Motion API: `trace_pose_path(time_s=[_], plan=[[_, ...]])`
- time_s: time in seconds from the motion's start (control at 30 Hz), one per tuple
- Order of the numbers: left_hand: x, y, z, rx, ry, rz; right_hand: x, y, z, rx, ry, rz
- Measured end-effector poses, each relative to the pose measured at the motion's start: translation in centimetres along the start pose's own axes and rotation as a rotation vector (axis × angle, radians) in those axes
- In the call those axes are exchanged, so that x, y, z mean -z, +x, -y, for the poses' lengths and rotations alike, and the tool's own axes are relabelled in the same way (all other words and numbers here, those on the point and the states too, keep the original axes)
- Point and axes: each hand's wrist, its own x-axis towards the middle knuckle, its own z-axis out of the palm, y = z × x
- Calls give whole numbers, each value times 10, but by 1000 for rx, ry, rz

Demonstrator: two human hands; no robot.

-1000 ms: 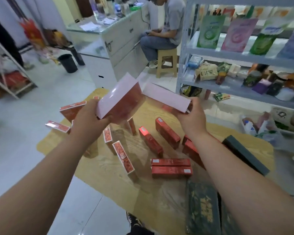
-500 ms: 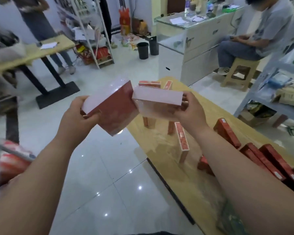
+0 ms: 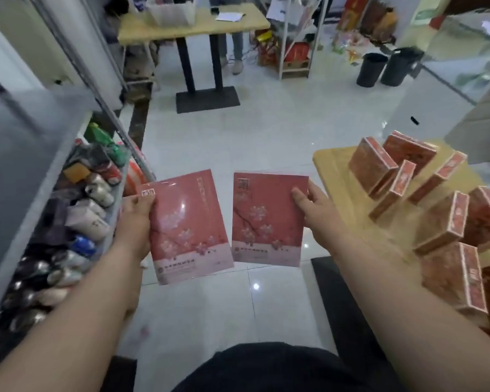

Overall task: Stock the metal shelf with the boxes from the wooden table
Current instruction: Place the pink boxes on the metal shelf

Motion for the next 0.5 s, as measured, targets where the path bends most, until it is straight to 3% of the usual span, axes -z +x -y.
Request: trace_pose_path(time_s=[0.2, 0.37, 0.5], plan=[[64, 17, 20, 64, 6, -146, -90, 48, 0, -84, -50, 216], [104, 3, 28, 139, -75, -333, -128, 92, 9, -131, -82, 326], [108, -27, 38, 151, -117, -483, -159, 111, 18, -163, -115, 518]])
